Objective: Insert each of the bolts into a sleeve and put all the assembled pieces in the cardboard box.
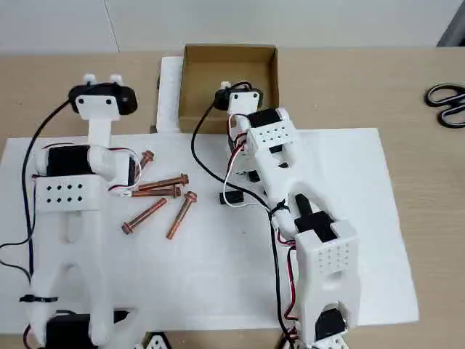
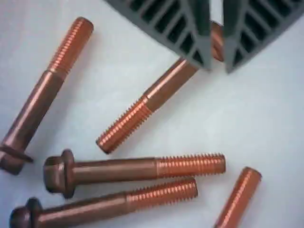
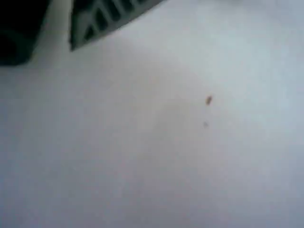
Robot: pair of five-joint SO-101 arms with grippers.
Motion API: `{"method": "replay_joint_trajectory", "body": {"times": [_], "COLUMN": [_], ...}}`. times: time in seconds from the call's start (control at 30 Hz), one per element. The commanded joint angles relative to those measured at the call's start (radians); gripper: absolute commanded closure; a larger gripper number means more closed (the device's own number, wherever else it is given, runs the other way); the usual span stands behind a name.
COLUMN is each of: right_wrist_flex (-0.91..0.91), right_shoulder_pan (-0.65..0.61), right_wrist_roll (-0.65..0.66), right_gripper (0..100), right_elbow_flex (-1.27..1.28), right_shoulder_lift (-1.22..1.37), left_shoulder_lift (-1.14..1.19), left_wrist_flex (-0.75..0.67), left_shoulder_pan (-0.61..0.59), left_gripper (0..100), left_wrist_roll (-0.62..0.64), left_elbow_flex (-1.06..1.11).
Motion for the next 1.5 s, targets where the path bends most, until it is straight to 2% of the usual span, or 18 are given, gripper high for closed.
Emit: {"method": "replay_joint_trajectory", "body": {"times": [0.0, 0.13, 0.33, 0.63, 0.97, 1.27, 1.47], "right_wrist_flex": [-0.030, -0.041, -0.042, -0.027, -0.019, 0.091, 0.222], "right_shoulder_pan": [0.022, 0.027, 0.022, 0.025, 0.022, 0.022, 0.056], "right_wrist_roll": [0.012, 0.012, 0.006, 0.006, 0.005, 0.018, 0.078], "right_gripper": [79.8, 81.0, 91.9, 99.3, 99.5, 99.5, 99.5], "right_elbow_flex": [-0.037, -0.037, -0.037, -0.037, -0.038, -0.038, -0.038], "right_shoulder_lift": [0.013, 0.044, 0.067, 0.062, 0.044, -0.216, -0.321], "left_shoulder_lift": [-0.003, -0.003, -0.003, -0.003, -0.003, -0.005, 0.000], "left_wrist_flex": [-0.018, -0.018, -0.032, -0.032, -0.032, -0.032, -0.029], "left_shoulder_pan": [-0.002, -0.002, -0.003, -0.002, -0.003, 0.000, 0.000], "left_gripper": [99, 99, 99, 99, 99, 99, 99], "left_wrist_roll": [0.000, 0.000, 0.000, 0.000, 0.000, 0.003, 0.003], "left_elbow_flex": [0.008, 0.010, 0.010, 0.010, 0.010, 0.008, 0.010]}}
